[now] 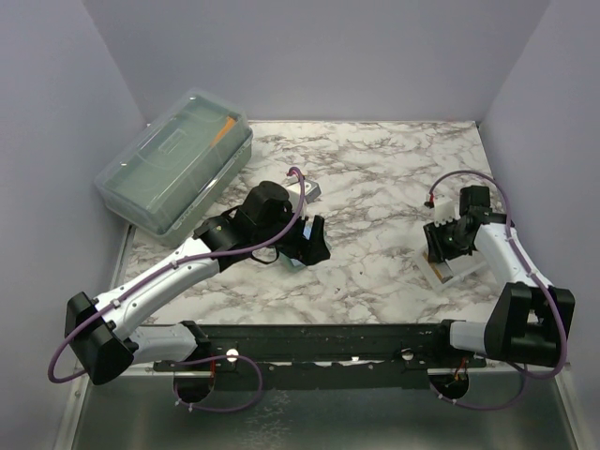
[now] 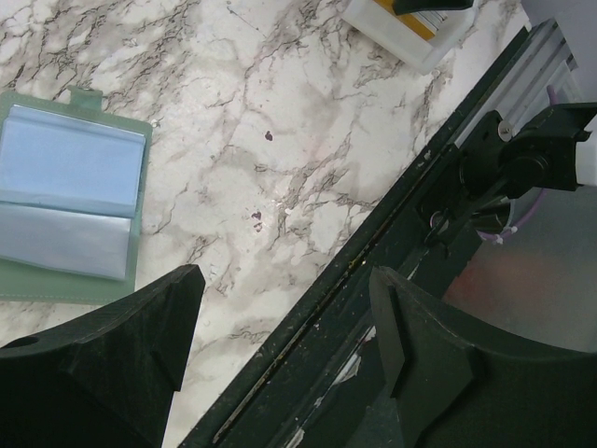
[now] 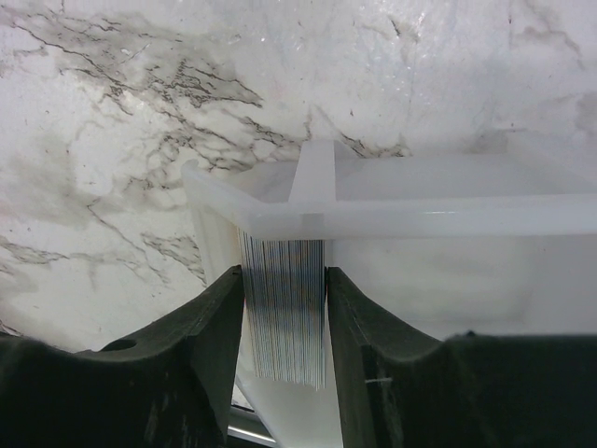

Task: Put the credit cards into the card holder
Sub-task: Move the storage box to the corner of the board.

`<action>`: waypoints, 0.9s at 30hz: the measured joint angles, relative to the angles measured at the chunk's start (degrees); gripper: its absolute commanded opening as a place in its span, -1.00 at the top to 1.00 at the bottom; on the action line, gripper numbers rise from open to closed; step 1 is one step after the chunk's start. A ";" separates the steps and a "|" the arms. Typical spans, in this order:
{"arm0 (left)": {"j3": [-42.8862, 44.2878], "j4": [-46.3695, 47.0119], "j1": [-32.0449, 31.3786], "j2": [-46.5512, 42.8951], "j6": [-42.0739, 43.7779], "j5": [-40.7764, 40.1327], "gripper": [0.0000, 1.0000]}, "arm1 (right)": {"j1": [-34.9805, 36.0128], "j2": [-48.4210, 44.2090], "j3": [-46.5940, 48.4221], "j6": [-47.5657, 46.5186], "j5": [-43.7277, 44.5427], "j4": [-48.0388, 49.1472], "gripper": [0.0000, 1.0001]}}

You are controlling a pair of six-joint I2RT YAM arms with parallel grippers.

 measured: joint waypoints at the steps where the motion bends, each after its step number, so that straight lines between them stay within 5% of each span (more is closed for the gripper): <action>1: 0.00 0.00 0.00 0.04 0.00 0.00 -0.57 | 0.00 0.11 0.00 0.00 0.00 0.24 0.14; 27: -0.02 0.02 1.42 2.05 0.02 0.09 -0.58 | 0.63 16.33 7.45 5.84 0.52 13.84 0.11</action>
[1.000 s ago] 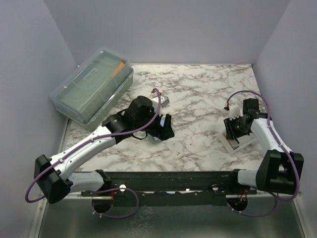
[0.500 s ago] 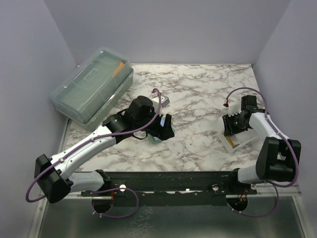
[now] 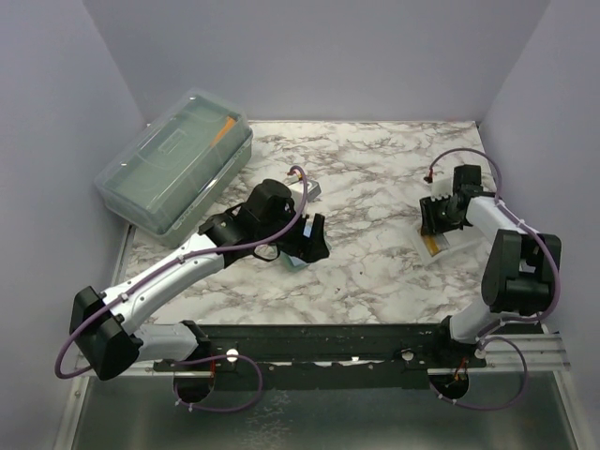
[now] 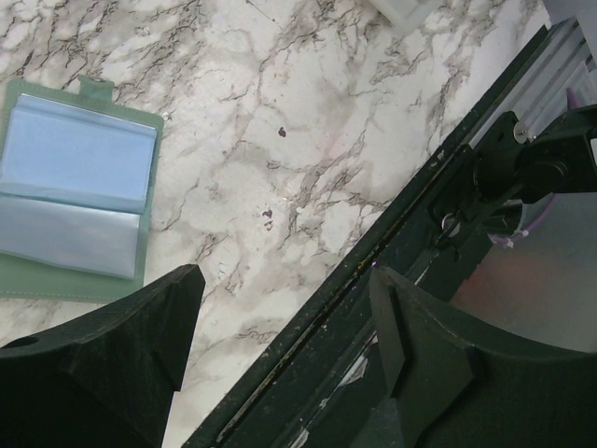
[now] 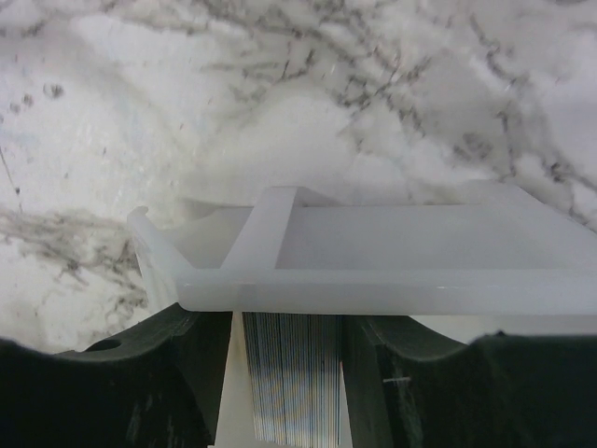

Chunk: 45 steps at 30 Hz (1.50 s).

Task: Put the credit cards into the card holder
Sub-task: Move the storage box to the corner of the board.

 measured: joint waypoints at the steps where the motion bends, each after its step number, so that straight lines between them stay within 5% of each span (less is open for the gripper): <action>1: 0.00 0.02 0.15 0.17 0.00 0.04 -0.57 | 0.22 1.29 1.16 0.37 0.09 0.76 0.14; 14: -0.59 0.07 1.66 1.07 0.00 0.11 -0.57 | 3.08 13.07 14.03 3.19 7.34 4.70 0.15; 31: -0.79 0.46 2.27 1.16 -0.02 1.73 -0.57 | 3.13 13.18 13.75 7.06 5.77 -2.14 -0.09; 45: -0.92 0.48 2.56 1.18 -0.04 2.78 -0.57 | 3.13 9.94 12.00 7.30 2.78 -2.97 0.05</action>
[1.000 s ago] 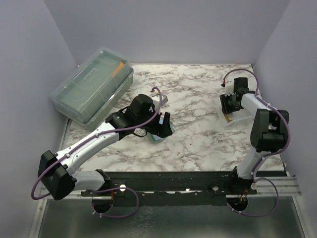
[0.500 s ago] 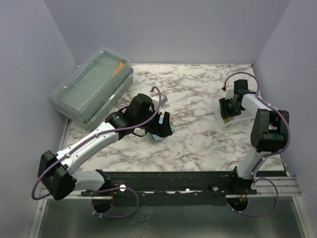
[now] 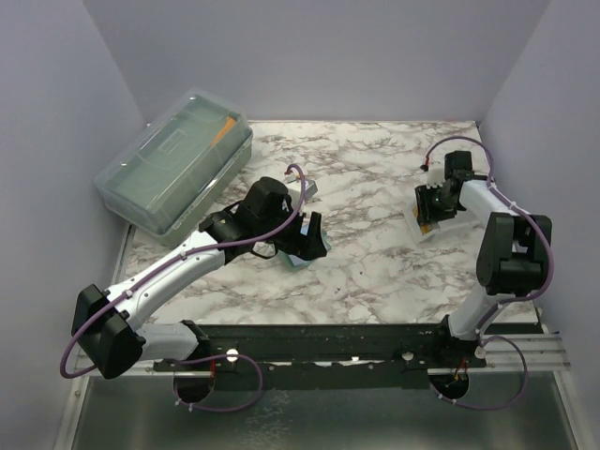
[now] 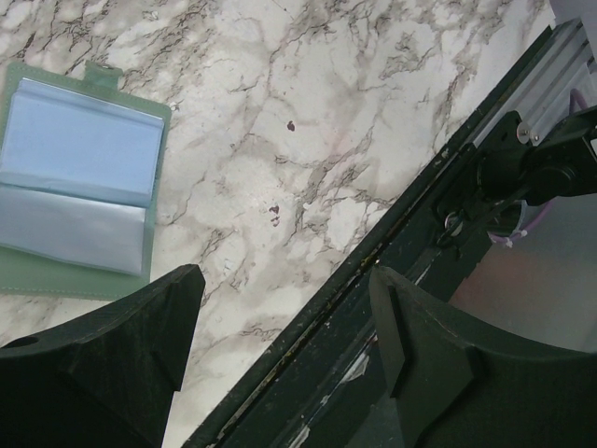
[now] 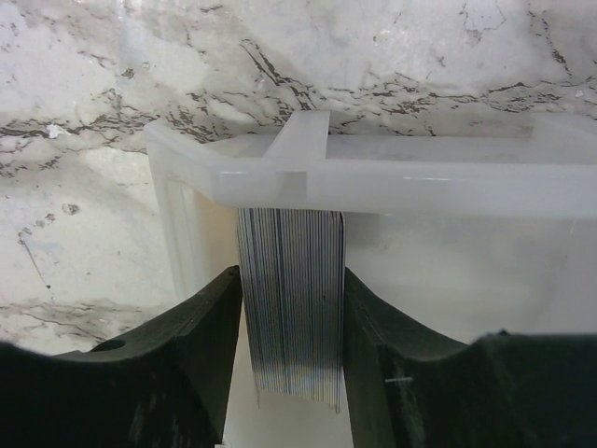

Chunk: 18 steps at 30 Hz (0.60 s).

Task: Put the credit cards into the card holder
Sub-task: Move the storage box to the corner of the board.

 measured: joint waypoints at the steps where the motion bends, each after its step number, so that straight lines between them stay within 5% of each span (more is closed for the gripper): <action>1: -0.04 0.02 0.11 0.00 0.00 0.17 -0.57 | 0.00 -0.11 0.00 0.02 -0.31 -0.02 0.05; 18: -0.39 0.59 0.59 0.04 -0.04 1.86 -0.57 | 0.72 -2.10 -2.71 2.12 -4.57 0.22 -0.06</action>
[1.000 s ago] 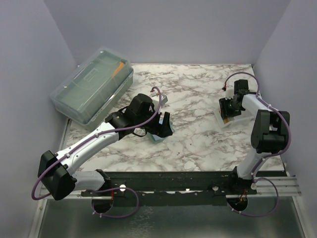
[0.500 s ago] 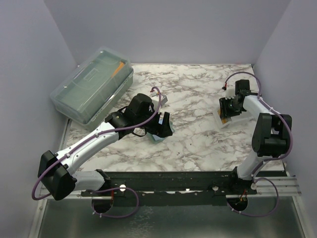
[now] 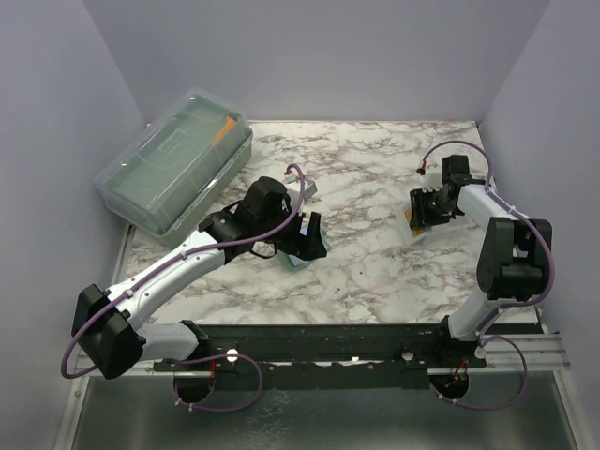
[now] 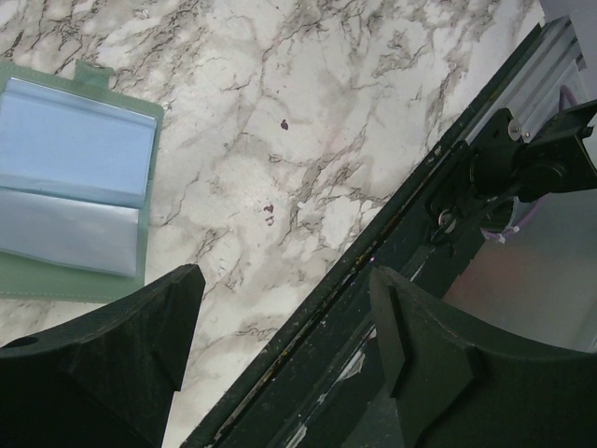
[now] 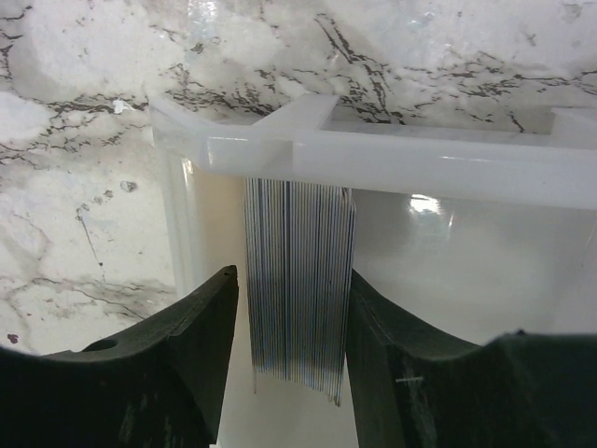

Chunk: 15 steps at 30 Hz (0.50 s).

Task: Put the credit cards into the card holder
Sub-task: Move the storage box to the corner of the board.

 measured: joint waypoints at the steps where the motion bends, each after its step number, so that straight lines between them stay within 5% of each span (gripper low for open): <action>1: -0.11 0.07 0.00 0.02 0.00 0.13 -0.57 | 0.22 -0.13 -0.15 0.28 -0.07 -0.02 -0.07; 15: -0.31 1.81 0.72 2.36 -1.88 2.16 -0.53 | 2.89 -1.20 -0.15 2.29 -0.85 -0.04 0.07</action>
